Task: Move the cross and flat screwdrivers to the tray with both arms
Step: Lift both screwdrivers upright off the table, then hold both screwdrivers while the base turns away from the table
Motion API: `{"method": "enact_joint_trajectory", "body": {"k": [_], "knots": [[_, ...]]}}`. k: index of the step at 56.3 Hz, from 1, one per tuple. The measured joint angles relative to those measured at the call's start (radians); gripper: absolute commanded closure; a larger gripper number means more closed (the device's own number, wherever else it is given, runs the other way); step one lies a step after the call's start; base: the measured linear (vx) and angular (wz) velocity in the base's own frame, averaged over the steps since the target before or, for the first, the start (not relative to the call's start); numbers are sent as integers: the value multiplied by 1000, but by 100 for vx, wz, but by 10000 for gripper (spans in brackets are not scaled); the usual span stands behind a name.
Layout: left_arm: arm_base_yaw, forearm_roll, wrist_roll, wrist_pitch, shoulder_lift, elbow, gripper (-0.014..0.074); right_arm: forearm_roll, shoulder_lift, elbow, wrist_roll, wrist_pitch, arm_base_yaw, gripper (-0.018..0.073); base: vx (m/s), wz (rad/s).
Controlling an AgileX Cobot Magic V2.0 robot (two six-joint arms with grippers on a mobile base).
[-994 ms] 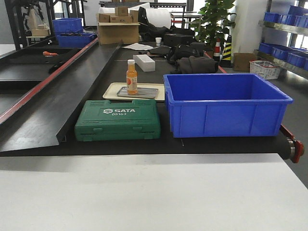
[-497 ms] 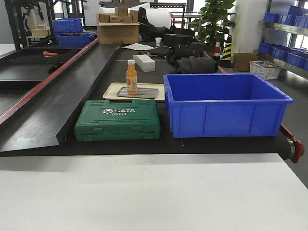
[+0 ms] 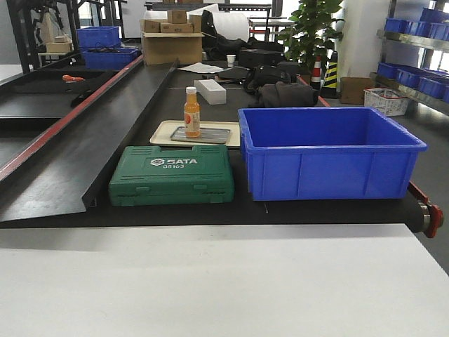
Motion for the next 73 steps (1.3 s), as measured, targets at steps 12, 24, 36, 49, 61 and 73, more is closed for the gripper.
{"method": "enact_joint_trajectory", "body": {"k": [12, 24, 36, 49, 61, 73], "knots": [[0, 0, 0, 0, 0, 0, 599, 0, 0, 0, 0, 0, 0, 567, 0, 0], [0, 0, 0, 0, 0, 0, 599, 0, 0, 0, 0, 0, 0, 567, 0, 0], [0, -1, 0, 0, 0, 0, 599, 0, 0, 0, 0, 0, 0, 567, 0, 0], [0, -1, 0, 0, 0, 1, 599, 0, 0, 0, 0, 1, 0, 567, 0, 1], [0, -1, 0, 0, 0, 2, 599, 0, 0, 0, 0, 1, 0, 567, -3, 6], [0, -1, 0, 0, 0, 5, 599, 0, 0, 0, 0, 1, 0, 567, -10, 11]]}}
